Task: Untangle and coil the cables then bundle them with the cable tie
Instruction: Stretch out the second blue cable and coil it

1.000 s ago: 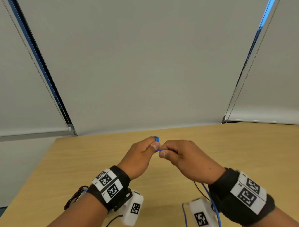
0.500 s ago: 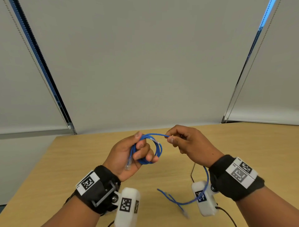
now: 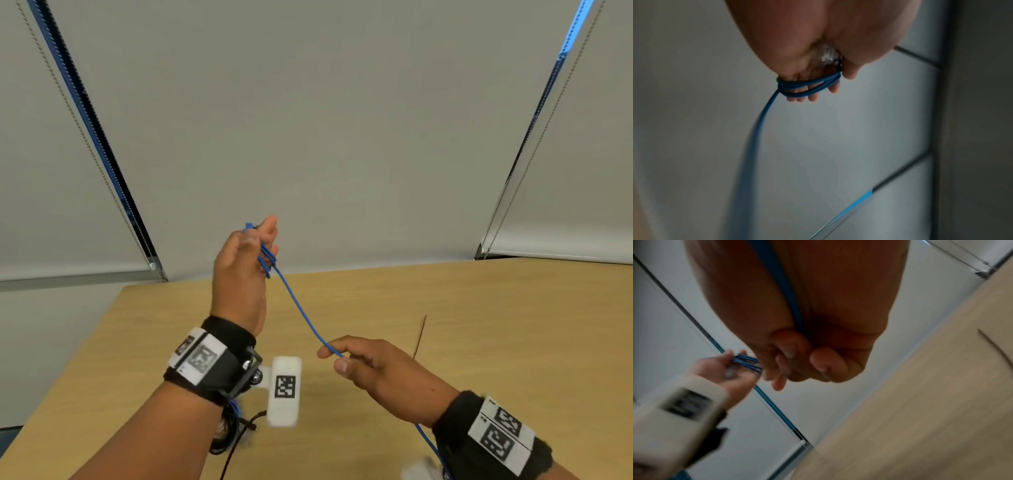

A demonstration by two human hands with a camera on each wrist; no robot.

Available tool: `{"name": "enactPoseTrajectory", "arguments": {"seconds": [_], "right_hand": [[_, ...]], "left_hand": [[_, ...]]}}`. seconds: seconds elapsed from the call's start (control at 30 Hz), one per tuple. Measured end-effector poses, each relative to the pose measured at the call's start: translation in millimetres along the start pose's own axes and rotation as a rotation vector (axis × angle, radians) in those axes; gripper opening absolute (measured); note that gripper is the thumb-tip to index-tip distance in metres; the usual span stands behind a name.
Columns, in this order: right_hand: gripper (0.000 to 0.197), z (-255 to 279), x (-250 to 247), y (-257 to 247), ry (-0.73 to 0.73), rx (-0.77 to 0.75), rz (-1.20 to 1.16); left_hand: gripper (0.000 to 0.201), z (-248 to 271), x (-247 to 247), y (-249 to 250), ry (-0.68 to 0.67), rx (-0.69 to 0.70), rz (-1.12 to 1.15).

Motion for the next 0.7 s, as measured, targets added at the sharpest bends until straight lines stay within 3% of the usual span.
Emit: {"name": "enactPoseTrajectory", "arguments": {"seconds": [0.1, 0.23, 0.4, 0.5, 0.7], "right_hand": [[0.019, 3.4, -7.7, -15.2, -0.007, -0.065, 0.034], [0.019, 4.4, -33.8, -27.3, 0.088, -0.083, 0.034], [0.021, -3.2, -75.4, -28.9, 0.321, -0.124, 0.032], [0.018, -9.5, -92.7, -18.4, 0.426, -0.094, -0.056], [0.017, -21.4, -81.2, -4.5, 0.417, -0.062, -0.199]], "left_hand": [[0.02, 8.0, 1.8, -15.1, -0.153, 0.029, -0.557], [0.018, 22.1, -2.2, -44.3, -0.411, -0.113, -0.808], [0.044, 42.1, 2.0, -55.8, -0.534, -0.369, -0.616], [0.041, 54.4, 13.1, -54.1, -0.621, -0.506, -0.306], [0.036, 61.0, 34.0, -31.6, -0.623, -0.574, 0.211]]}}
Point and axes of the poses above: each hand's wrist, its own z-axis away from the middle knuckle, its own x-axis out of the palm, y = z × x, the point moved 3 cm from there along -z, towards the middle knuckle, and after that the axes turned 13 degrees about z, right-handed, at the moved point
